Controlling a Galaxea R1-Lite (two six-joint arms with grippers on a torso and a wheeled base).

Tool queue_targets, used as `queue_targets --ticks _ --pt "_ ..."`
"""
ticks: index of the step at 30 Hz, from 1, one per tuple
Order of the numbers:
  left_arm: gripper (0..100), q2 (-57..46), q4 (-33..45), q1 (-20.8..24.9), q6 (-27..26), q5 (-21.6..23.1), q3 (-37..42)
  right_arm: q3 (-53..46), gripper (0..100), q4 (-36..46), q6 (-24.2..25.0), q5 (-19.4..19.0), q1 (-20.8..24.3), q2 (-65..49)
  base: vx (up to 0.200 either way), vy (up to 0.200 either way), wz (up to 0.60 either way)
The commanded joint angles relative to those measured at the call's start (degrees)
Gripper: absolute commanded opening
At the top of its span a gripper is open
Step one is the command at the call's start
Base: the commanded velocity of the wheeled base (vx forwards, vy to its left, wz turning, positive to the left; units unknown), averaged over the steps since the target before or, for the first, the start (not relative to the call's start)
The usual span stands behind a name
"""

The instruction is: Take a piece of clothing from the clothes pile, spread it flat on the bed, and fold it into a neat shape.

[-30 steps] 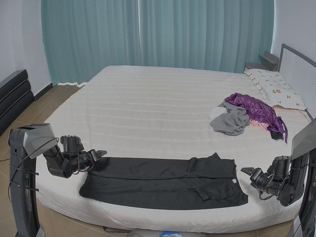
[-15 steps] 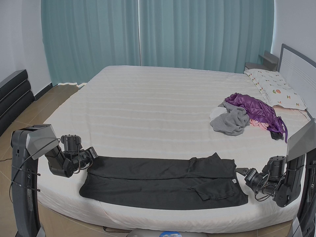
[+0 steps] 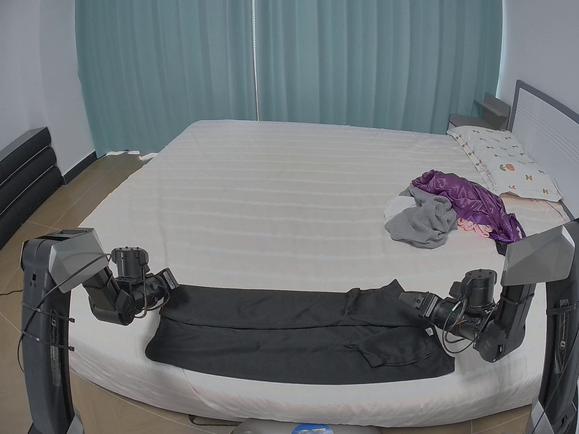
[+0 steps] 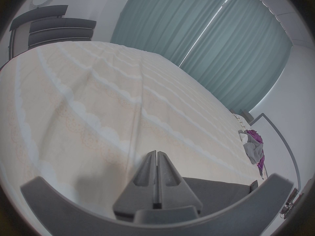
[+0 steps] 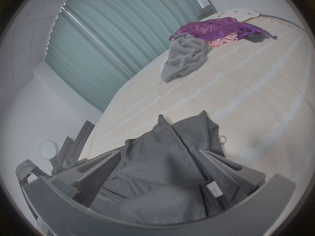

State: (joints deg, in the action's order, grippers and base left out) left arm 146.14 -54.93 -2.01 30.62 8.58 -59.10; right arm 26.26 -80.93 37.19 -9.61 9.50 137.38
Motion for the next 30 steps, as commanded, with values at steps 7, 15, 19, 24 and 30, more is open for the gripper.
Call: queue_targets --ticks 7,15,19,24,30 --pt "0 -0.24 -1.14 -0.01 3.22 -0.06 0.13 12.85 100 8.60 -6.34 -2.08 0.70 5.27 0.000 0.000 0.00" --pt "100 -0.24 -1.14 0.08 3.22 -0.06 0.13 13.64 100 11.24 -8.28 -2.08 0.44 6.06 0.000 0.000 0.00" --pt "100 -0.15 -1.23 0.08 3.22 -0.06 0.13 12.33 100 10.80 -10.39 -1.82 0.44 5.62 0.000 0.000 0.00" --pt "100 0.11 -2.20 0.08 3.13 -1.11 0.13 11.53 0 10.88 -11.09 -1.64 -1.06 5.36 0.000 0.000 0.00" --pt "100 0.20 -3.34 0.08 3.13 -1.38 0.13 9.34 0 10.45 -11.18 -2.08 -2.55 4.04 0.000 0.000 0.00"
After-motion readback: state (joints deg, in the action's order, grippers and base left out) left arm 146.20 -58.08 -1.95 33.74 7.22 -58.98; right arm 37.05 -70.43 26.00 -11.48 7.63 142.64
